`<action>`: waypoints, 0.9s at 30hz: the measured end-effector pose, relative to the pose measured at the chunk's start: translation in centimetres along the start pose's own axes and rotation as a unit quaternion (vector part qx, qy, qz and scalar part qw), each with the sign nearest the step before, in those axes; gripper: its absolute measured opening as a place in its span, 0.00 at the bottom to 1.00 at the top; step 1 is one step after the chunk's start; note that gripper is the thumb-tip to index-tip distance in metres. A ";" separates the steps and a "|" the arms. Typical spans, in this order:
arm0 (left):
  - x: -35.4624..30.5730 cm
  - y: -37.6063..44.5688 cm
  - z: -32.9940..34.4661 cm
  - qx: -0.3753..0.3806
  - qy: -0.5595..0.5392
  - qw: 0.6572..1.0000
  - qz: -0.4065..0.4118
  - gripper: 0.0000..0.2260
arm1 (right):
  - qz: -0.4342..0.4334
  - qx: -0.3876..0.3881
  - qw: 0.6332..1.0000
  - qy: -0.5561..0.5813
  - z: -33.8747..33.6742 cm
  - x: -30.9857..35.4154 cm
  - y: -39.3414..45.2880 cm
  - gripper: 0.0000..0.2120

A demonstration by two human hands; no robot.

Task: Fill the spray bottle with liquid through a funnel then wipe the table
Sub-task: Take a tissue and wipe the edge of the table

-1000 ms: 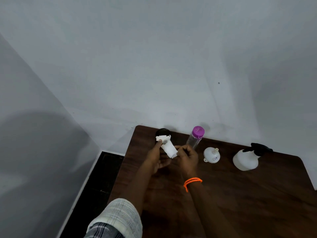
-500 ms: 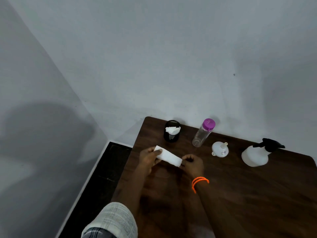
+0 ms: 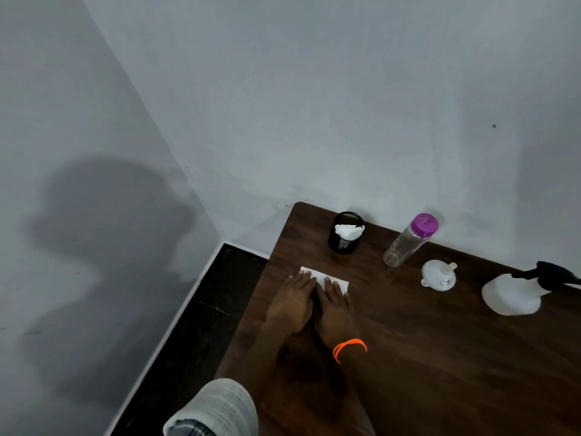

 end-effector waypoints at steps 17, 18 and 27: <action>3.1 4.7 0.6 0.093 0.126 0.987 -0.039 0.28 | -0.003 -0.038 0.998 -0.055 0.5 -1.8 6.8 0.30; 3.3 4.6 0.3 0.081 0.123 0.988 -0.036 0.29 | -0.009 -0.036 0.998 -0.057 0.7 -1.7 7.1 0.31; 7.6 0.6 -0.1 0.027 0.075 0.992 -0.101 0.33 | -0.071 -0.024 0.996 -0.051 2.1 1.8 6.3 0.32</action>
Point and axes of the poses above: each hand's wrist, its own y-axis towards the middle knuckle, its own z-axis out of the palm, x = y × z, the point moved 3 cm from there along y, towards the middle knuckle, and after that the axes turned 12 degrees about -z, right-handed, at the moved point
